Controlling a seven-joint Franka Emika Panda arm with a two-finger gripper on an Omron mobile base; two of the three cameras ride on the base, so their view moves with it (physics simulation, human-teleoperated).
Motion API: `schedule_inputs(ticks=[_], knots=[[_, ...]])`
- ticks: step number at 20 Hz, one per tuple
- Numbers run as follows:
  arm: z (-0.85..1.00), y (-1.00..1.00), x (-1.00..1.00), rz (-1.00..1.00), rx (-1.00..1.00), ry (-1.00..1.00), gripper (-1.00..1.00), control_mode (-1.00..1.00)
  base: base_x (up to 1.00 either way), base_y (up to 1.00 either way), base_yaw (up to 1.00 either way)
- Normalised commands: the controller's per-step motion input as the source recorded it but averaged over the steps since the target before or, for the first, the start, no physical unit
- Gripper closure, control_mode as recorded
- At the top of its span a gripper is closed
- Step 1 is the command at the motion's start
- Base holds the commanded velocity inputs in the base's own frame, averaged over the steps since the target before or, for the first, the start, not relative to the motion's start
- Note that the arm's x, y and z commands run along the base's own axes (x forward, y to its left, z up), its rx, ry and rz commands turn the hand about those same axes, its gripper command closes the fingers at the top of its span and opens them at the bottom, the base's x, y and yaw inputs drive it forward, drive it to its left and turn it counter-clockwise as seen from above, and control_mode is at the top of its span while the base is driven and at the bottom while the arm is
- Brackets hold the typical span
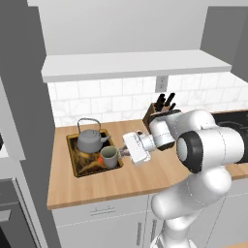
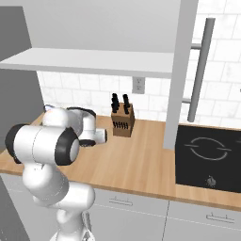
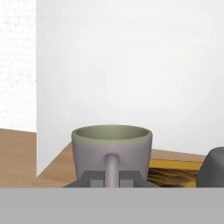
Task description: Pick the kettle from the counter and place it on the tray. Then pick the mug from the cabinet and place it on the tray. Then close the cabinet doors.
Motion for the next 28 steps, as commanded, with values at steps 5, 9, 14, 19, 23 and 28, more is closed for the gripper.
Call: schedule_inputs(ticks=[5, 9, 14, 19, 23, 28], knots=[[-0.13, 0.13, 0.27, 0.00, 0.00, 0.00, 1.00, -1.00, 0.00, 0.00, 0.00], [-0.16, 0.17, 0.22, 0.00, 0.00, 0.00, 1.00, -1.00, 0.00, 0.00, 0.00], [-0.17, 0.17, 0.17, 0.00, 0.00, 0.00, 1.00, -1.00, 0.00, 0.00, 0.00], [-0.19, 0.07, 0.17, 0.00, 0.00, 0.00, 1.00, -1.00, 0.00, 0.00, 0.00], [-0.15, 0.01, 0.19, 0.00, 0.00, -0.02, 1.00, -1.00, 0.00, 0.00, 0.00], [-0.18, 0.00, 0.20, 0.00, 0.00, -0.01, 1.00, -1.00, 0.00, 0.00, 0.00]])
